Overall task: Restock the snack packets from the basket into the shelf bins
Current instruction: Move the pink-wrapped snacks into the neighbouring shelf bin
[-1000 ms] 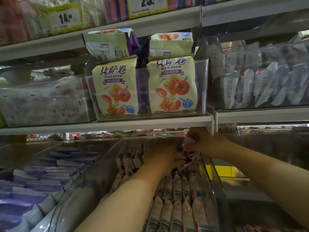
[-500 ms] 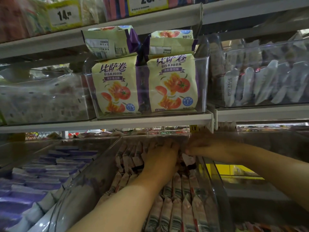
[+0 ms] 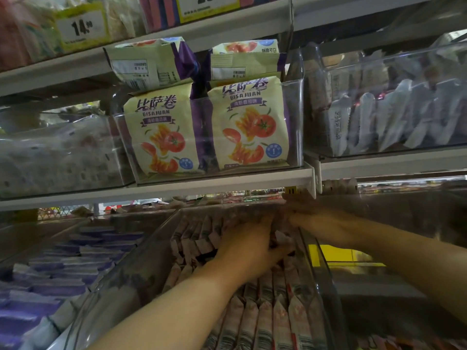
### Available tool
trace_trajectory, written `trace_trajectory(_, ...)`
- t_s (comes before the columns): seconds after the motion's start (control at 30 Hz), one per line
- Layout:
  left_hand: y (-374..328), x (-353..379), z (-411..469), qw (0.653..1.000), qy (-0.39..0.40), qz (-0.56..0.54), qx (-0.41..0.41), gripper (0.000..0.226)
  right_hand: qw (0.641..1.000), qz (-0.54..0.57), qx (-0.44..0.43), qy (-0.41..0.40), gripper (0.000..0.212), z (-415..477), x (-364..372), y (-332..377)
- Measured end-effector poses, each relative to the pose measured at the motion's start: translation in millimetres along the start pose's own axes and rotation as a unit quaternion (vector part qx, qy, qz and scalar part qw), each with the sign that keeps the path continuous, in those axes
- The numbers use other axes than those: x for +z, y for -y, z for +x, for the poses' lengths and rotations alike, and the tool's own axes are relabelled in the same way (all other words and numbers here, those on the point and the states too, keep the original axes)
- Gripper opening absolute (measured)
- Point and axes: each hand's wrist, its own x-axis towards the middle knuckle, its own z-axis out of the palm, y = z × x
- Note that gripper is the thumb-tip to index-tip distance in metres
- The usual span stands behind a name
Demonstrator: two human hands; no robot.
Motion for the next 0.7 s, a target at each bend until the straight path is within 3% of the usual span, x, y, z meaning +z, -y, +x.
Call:
trace_trajectory(0.1,1,4,9,0.994,-0.005,0.106,-0.019,0.059,0.993,0.076,0.008,-0.089,0.032,-1,7,-11)
trace_trajectory(0.17,-3,7,14,0.993,-0.010,0.116,-0.029,0.053,0.983,0.136,0.004,-0.121,0.031,-4,11,-17)
trace_trajectory(0.37,-16,15,16,0.978,-0.022,0.203,-0.042,0.047,0.977,0.172,0.024,-0.127,0.031,-4,15,-20)
trace_trajectory(0.5,-15,9,27,0.975,0.003,0.175,-0.134,0.038,0.977,0.175,0.022,-0.122,0.032,-6,16,-17)
trace_trajectory(0.57,-15,9,28,0.979,0.019,0.145,-0.143,0.042,0.975,0.182,0.027,-0.123,0.033,-6,16,-17)
trace_trajectory(0.7,-4,6,17,0.986,0.079,0.130,-0.068,0.070,0.977,0.173,0.040,-0.118,0.033,-7,17,-19)
